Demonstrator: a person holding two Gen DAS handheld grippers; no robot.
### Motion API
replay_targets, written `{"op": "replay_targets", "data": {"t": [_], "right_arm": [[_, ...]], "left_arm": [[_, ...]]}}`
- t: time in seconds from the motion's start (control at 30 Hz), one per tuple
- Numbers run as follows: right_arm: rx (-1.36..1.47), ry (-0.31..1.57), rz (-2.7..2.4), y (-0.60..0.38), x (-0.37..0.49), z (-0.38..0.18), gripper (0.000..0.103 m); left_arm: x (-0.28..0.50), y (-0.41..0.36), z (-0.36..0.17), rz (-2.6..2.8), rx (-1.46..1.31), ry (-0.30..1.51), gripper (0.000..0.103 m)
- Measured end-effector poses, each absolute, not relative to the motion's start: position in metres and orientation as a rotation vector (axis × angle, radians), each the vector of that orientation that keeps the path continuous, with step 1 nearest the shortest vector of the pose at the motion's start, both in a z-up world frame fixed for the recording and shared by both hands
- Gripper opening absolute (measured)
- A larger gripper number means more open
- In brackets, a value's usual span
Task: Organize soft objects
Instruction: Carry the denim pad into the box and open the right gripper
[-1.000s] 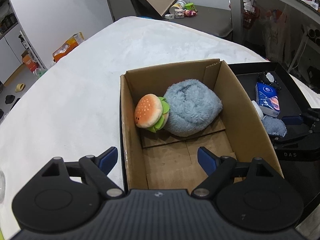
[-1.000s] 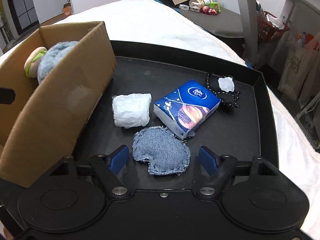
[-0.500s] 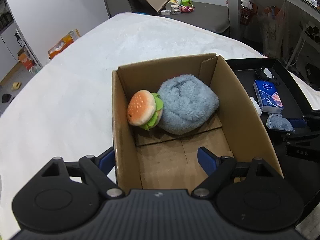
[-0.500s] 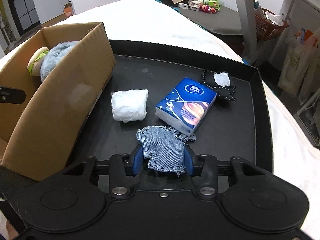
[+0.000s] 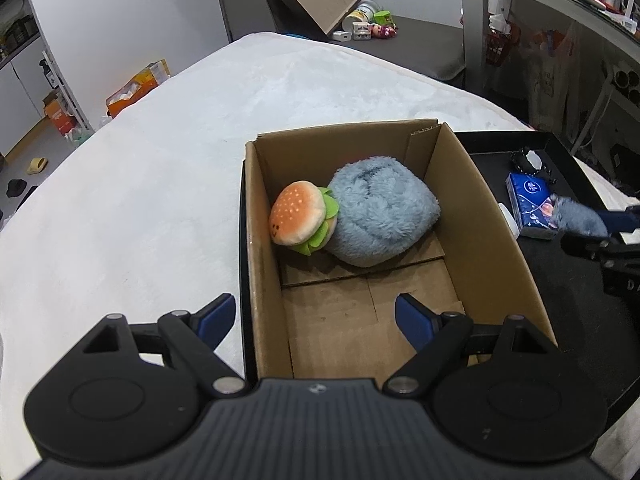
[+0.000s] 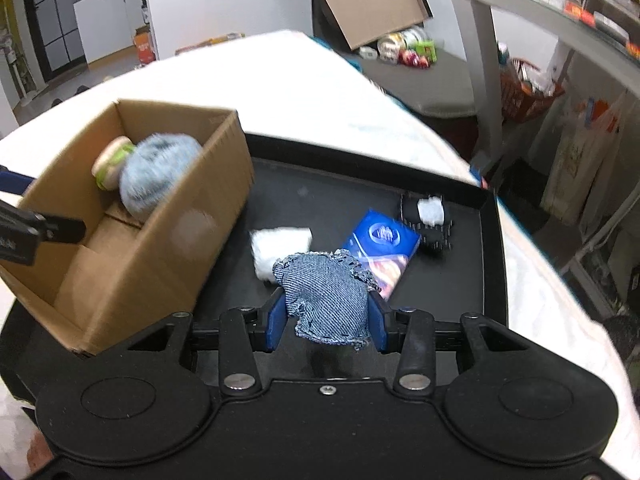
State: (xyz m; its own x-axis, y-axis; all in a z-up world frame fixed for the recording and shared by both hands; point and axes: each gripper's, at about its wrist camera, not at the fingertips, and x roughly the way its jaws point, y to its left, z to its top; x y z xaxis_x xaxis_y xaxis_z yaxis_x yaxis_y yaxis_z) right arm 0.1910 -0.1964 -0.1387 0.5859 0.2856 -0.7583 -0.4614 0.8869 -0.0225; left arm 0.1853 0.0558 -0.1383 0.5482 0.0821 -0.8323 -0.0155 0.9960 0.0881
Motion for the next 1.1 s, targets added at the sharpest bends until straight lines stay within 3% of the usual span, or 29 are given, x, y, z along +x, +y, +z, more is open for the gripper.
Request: {"op": "replay_targets", "data": {"t": [0.73, 0.93, 1.1], "right_arm": [[-0.316, 0.670, 0.614, -0.142, 0.171, -0.082, 0.042], [-0.354, 0.659, 0.665, -0.122, 0.173, -0.084, 0.042], [-0.395, 0.642, 0.732, -0.100, 0.166, -0.085, 0.042]], "left_arm": [[0.169, 0.081, -0.135, 0.072, -0.031, 0.952, 0.082], [0.166, 0.088, -0.140, 0.052, -0.058, 0.953, 0.059], [0.163, 0.095, -0.144, 0.046, -0.081, 0.960, 0.023]]}}
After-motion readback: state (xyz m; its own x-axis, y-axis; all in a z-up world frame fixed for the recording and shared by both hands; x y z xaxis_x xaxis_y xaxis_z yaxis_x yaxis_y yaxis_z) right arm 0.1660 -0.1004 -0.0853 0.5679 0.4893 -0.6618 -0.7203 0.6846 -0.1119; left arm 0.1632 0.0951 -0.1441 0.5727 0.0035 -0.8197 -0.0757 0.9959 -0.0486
